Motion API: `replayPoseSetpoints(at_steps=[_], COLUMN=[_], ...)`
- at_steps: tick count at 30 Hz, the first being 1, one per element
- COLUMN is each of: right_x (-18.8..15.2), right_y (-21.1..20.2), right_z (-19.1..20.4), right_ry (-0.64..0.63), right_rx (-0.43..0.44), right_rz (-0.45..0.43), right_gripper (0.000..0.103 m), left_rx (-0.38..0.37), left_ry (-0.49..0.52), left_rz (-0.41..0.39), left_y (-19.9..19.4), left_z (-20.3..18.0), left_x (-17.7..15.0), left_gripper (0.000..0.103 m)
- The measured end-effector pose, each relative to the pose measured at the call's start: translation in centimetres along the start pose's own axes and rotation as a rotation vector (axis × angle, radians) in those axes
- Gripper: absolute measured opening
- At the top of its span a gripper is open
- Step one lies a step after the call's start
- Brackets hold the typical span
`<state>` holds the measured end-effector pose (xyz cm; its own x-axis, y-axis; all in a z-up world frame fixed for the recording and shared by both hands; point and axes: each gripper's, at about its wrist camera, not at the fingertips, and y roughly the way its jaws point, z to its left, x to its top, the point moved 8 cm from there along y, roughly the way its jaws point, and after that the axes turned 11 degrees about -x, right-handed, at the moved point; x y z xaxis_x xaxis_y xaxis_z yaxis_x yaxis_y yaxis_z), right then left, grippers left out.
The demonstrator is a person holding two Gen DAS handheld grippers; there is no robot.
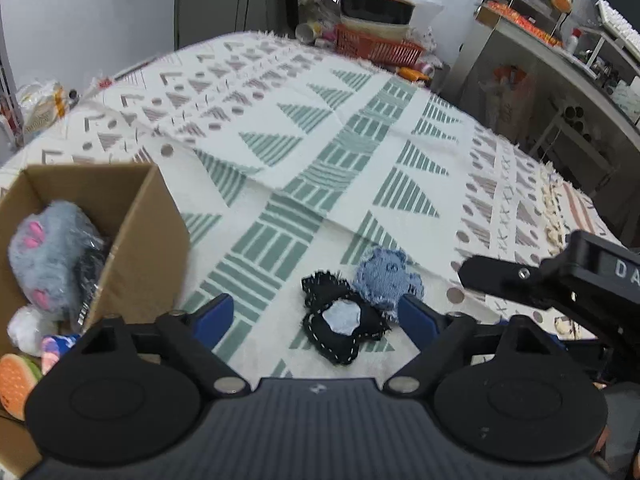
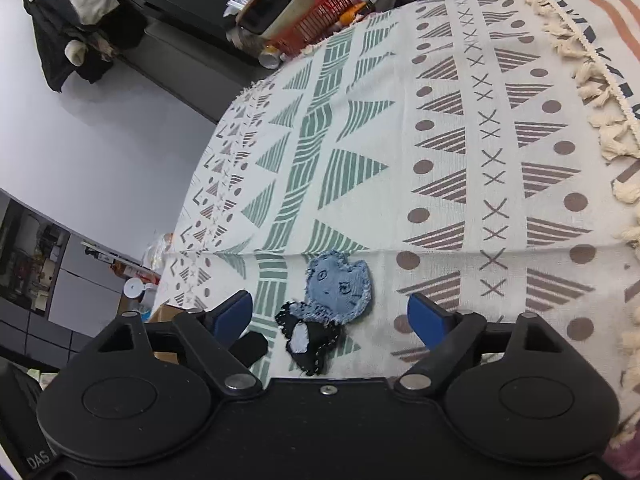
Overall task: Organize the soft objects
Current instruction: 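Move the left gripper to the black-and-white patch while the right gripper approaches the denim plush, then grasp the black-and-white patch with the left gripper while the right gripper grasps the blue denim plush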
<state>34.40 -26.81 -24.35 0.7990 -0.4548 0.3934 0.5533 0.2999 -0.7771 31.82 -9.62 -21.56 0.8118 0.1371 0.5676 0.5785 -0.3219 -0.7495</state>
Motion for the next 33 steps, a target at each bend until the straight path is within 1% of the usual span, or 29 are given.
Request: replayPoseSetpoints(at_steps=[4,6,11,15,17,23,24,25,26,27,28,29,30,33], right_x=[0.0,-0.1,-0.1,0.0,0.2,0.4,0.4,0.4,0.4,0.3,0.3,0.3,0.2,0.0], right_y=[1.5,2.2,3.9,5.1,5.5,6.3,6.3,6.4,6.4,6.5,6.5,6.6,6.6,6.6], right_z=[-0.2,-0.3,-0.7,-1.1,-1.0,-0.2,-0.1,0.0,0.1,0.2,0.3,0.4,0.5,0.8], right_ry=[0.007,0.005,0.01,0.019,0.016,-0.044,-0.053,-0.063,-0.071,-0.081,-0.088,-0.097,-0.106,-0.137], right_rx=[0.005,0.002,0.0,-0.004,0.007,0.01,0.011,0.01,0.009,0.008,0.007,0.005,0.003,-0.008], right_rz=[0.037,0.051,0.085,0.102,0.097,0.074,0.072,0.07,0.067,0.064,0.06,0.058,0.054,0.044], right_gripper=[0.075,0.075,0.071,0.068,0.068,0.068,0.068,0.068,0.068,0.068,0.069,0.069,0.069,0.069], left_rx=[0.006,0.014,-0.014,-0.021,-0.024,-0.022,-0.027,-0.035,-0.049,-0.062,-0.078,-0.103,-0.122,-0.126], left_ry=[-0.047,-0.06,-0.086,-0.088,-0.088,-0.049,-0.049,-0.048,-0.049,-0.052,-0.057,-0.066,-0.077,-0.074], left_rz=[0.035,0.046,0.079,0.096,0.104,0.088,0.088,0.088,0.088,0.089,0.091,0.098,0.106,0.106], left_y=[1.5,2.1,3.5,4.6,5.1,6.0,6.1,6.1,6.2,6.2,6.2,6.3,6.3,6.2], left_z=[0.8,1.1,1.1,1.0,1.0,0.5,0.4,0.3,0.1,-0.1,-0.2,-0.4,-0.6,-0.7], left_x=[-0.5,-0.7,-1.1,-1.3,-1.3,-1.1,-1.1,-1.0,-1.0,-1.0,-1.0,-1.1,-1.2,-1.3], left_gripper=[0.06,0.059,0.059,0.059,0.059,0.059,0.057,0.05,0.047,0.04,0.031,0.027,0.024,0.022])
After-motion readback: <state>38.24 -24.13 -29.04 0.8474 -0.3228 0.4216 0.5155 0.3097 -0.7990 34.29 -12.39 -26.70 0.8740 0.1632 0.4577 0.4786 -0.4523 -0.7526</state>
